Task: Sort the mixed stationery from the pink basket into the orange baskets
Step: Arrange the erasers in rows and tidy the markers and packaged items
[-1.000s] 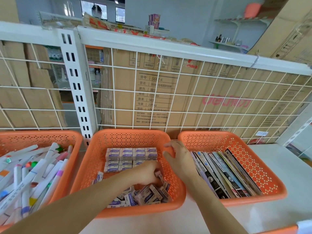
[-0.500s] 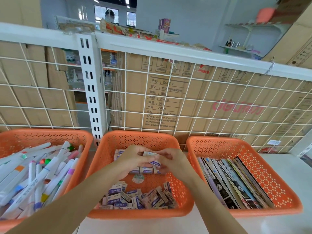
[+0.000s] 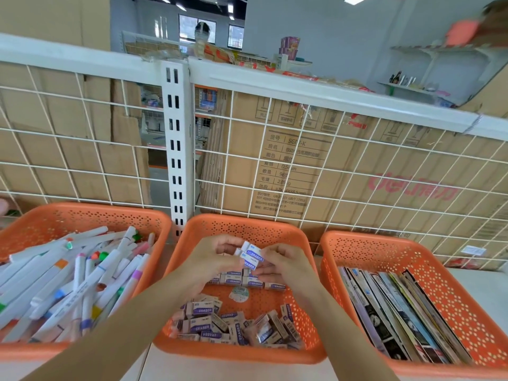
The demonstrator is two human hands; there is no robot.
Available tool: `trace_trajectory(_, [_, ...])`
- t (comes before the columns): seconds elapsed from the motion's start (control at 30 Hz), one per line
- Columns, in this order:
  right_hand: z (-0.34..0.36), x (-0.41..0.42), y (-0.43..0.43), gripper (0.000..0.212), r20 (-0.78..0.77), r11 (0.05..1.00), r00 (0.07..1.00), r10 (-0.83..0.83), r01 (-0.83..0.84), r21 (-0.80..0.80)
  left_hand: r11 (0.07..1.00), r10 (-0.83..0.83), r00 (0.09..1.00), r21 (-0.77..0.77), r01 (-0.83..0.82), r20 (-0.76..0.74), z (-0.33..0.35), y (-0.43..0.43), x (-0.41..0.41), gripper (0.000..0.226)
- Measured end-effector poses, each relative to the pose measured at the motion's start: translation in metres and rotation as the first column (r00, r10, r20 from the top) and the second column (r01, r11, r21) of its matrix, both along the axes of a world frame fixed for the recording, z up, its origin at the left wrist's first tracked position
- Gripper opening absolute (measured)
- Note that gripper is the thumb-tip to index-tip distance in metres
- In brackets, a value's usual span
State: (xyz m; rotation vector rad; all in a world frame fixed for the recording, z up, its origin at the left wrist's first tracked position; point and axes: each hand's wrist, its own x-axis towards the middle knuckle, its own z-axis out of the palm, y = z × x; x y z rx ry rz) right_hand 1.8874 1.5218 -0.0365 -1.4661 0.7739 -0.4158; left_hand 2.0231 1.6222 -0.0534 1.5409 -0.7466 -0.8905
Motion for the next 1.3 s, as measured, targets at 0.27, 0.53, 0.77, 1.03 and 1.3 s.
trace_trajectory(0.27, [0.001,0.007,-0.001,0.006,0.024,0.982,0.996,0.089,-0.084,-0.167,0.995,0.091,0.990,-0.029,-0.095,-0.108,0.003,0.003,-0.003,0.031])
trace_trajectory(0.53, [-0.002,0.021,-0.004,0.017,-0.106,0.762,0.972,0.210,-0.230,-0.605,0.977,0.188,0.964,-0.064,-0.203,-0.190,0.011,0.010,0.001,0.016])
trace_trajectory(0.77, [-0.001,0.033,0.003,0.038,-0.326,0.305,0.934,0.149,-0.357,-0.883,0.965,0.246,0.962,-0.064,-0.255,-0.122,0.010,0.014,0.005,0.012])
trace_trajectory(1.03, [-0.017,0.054,-0.003,0.045,-0.581,0.292,0.803,0.132,-0.591,-0.752,0.950,0.108,0.537,0.072,-0.304,0.837,0.010,0.038,0.025,0.038])
trace_trajectory(1.3, [-0.042,0.076,0.007,0.032,-0.730,0.112,0.669,0.141,-0.743,-0.660,0.906,-0.243,0.332,0.336,-0.258,0.911,0.011,0.041,0.018,0.053])
